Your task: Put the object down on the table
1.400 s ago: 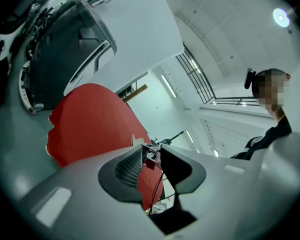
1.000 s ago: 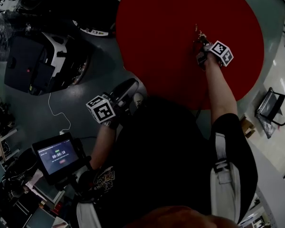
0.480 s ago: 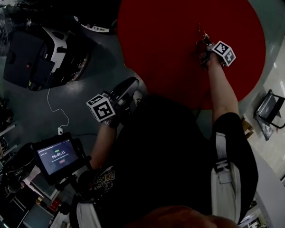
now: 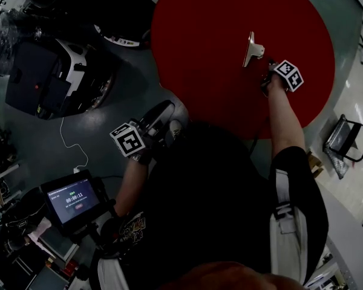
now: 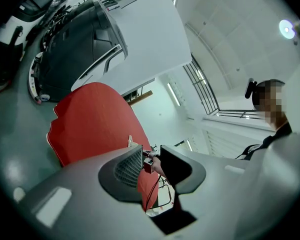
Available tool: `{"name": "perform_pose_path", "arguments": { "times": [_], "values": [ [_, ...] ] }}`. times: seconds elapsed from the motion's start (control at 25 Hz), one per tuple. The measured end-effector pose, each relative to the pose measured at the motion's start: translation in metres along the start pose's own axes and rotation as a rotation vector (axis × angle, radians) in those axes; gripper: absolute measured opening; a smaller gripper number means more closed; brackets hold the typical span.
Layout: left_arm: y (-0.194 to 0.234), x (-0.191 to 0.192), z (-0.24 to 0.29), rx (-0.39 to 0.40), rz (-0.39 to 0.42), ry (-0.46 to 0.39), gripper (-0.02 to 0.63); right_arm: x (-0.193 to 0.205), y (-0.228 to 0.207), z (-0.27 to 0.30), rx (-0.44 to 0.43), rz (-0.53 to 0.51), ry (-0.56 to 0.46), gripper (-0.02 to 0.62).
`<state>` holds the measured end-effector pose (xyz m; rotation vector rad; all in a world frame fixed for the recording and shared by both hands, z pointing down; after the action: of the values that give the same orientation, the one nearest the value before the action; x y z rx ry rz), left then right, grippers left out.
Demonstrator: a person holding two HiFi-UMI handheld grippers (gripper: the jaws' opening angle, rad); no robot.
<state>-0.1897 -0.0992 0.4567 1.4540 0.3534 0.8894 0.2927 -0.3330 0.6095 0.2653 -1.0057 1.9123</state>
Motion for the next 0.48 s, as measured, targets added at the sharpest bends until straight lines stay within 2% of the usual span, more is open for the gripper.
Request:
{"name": "perform_pose_path", "arguments": {
  "times": [0.12, 0.2, 0.36, 0.48],
  "values": [
    [0.002, -0.001, 0.0, 0.031, -0.005, 0.002, 0.12, 0.003, 0.009, -0.019, -0.07, -0.033, -0.033, 0.04],
    [0.002, -0.002, 0.002, 0.05, -0.001, 0.015, 0.12, 0.007, 0.027, -0.034, -0.154, -0.107, -0.039, 0.037],
    [-0.001, -0.005, 0.007, 0.093, 0.015, 0.044, 0.12, 0.022, 0.083, -0.078, -0.335, -0.236, -0.048, 0.02],
    [-0.005, -0.006, 0.01, 0.11, 0.056, 0.069, 0.12, 0.041, 0.131, -0.124, -0.457, -0.306, -0.073, 0.008]
  ]
}}
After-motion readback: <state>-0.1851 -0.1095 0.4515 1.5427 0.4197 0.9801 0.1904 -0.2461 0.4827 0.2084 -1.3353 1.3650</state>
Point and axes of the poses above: the fingertips, and each gripper's own axes: z forward along the fingers, y to its left, x out of its underside, the point moved 10 cm from there along -z, backward along the fingers, and after that the axes turned 10 degrees about -z, right-handed, at the moved point
